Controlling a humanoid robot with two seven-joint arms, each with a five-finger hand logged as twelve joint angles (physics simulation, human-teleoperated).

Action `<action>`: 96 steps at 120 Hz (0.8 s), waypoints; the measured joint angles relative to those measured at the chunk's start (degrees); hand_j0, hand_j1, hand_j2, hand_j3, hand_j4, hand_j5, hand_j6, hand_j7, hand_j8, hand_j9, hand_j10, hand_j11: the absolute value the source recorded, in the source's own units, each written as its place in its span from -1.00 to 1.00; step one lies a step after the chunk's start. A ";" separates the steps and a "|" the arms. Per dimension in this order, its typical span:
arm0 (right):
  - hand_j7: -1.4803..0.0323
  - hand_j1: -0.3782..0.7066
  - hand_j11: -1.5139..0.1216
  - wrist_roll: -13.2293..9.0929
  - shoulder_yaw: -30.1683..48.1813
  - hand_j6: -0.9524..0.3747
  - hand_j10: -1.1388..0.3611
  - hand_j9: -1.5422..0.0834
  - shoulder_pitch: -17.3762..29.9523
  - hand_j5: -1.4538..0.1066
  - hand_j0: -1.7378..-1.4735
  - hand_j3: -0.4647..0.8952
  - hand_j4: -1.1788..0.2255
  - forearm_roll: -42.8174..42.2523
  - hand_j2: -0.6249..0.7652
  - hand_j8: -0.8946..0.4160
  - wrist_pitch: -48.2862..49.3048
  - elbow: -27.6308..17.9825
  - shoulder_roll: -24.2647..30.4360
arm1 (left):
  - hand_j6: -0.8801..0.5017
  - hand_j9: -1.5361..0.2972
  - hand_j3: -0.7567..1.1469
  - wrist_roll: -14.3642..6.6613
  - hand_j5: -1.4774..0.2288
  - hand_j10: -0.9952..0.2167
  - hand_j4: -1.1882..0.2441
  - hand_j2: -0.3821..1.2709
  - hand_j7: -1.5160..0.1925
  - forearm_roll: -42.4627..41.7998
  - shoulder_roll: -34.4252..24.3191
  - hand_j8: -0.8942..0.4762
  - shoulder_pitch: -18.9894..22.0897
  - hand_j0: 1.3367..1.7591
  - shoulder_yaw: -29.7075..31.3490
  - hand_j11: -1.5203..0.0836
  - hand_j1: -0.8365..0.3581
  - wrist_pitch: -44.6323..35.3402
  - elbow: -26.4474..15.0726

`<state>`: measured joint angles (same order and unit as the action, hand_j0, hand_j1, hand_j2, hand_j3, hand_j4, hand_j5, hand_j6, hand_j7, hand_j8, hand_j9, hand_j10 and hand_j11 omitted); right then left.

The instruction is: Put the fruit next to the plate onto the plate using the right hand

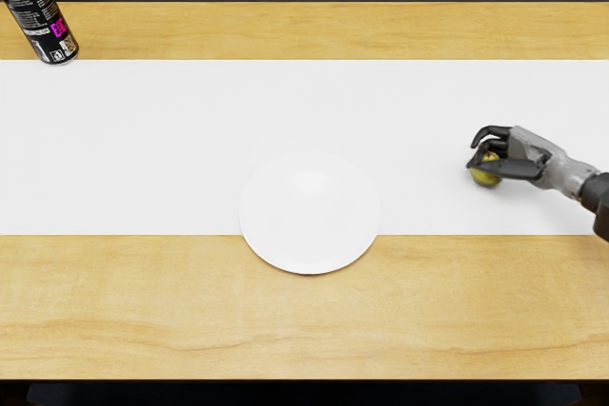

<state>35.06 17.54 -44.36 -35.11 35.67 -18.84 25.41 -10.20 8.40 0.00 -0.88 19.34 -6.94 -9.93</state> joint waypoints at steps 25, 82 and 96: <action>-0.53 0.77 -0.40 -0.04 -0.10 -0.86 -0.17 -0.60 -0.79 -0.67 -0.25 -0.32 -0.14 -0.26 -0.15 -0.55 -0.53 0.10 0.51 | 0.27 0.68 -0.20 0.00 0.73 0.64 0.66 -0.54 0.77 0.00 0.00 0.30 0.00 0.52 -0.01 0.90 0.98 0.00 0.00; -0.54 0.80 -0.57 -0.06 -0.48 -0.89 -0.27 -0.58 -2.60 -0.67 -0.27 -0.32 -0.23 3.35 -0.19 -0.77 -0.60 -2.05 0.32 | 0.27 0.68 -0.20 0.00 0.73 0.64 0.66 -0.54 0.77 0.00 0.00 0.30 0.00 0.52 -0.01 0.90 0.98 0.00 0.00; -0.54 0.79 -0.58 -0.06 -0.54 -0.90 -0.26 -0.58 -2.63 -0.68 -0.28 -0.32 -0.23 5.65 -0.20 -0.76 -0.58 -5.01 0.15 | 0.27 0.68 -0.20 0.00 0.73 0.64 0.66 -0.54 0.77 0.01 0.00 0.30 0.00 0.52 0.00 0.90 0.98 0.00 0.00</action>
<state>35.00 17.00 -46.99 -29.46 35.08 -23.84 25.56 -10.20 8.42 0.00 -0.88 19.34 -6.94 -9.93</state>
